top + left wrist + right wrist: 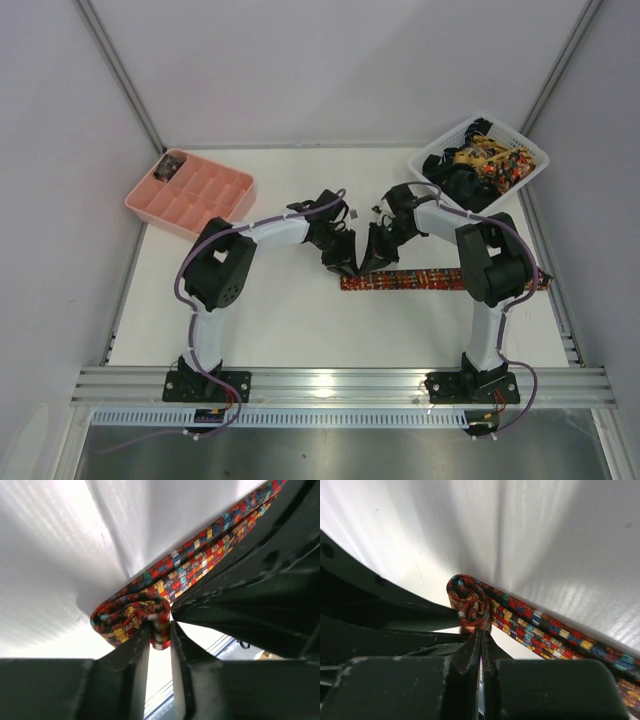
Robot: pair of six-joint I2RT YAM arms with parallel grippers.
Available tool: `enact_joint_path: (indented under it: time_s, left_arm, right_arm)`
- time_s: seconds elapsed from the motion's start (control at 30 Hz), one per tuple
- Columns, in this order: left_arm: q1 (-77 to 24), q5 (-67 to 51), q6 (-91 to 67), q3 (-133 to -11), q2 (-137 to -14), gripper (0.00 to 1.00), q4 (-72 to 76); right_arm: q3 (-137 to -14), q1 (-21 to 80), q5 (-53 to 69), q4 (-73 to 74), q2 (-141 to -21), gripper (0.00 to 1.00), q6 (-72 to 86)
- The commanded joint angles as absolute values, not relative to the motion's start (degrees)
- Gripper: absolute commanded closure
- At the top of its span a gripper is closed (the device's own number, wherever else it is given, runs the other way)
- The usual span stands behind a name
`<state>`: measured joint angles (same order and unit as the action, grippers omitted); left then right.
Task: Roll the ties
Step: Roll the tie
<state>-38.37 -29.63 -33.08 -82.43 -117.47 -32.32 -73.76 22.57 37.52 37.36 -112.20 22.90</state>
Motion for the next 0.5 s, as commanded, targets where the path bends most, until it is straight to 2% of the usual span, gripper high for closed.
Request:
enact_joint_path:
  time_s: [0.0, 0.2, 0.47]
  left_arm:
    - [-39.02, -29.71, -33.49, -80.25, -114.89, 0.71, -26.04]
    - [-39.11, -31.37, -33.22, -76.12, -112.59, 0.59, -21.46]
    - [-39.02, -31.82, -33.4, -72.77, -111.27, 0.58, -17.4]
  right_arm:
    - [-74.0, 21.27, 41.65, 36.3, -110.91, 0.96, 23.82]
    - [-74.36, 20.13, 43.59, 35.42, -110.92, 0.96, 25.13]
    - [-73.05, 21.71, 47.37, 37.01, -112.67, 0.96, 22.5]
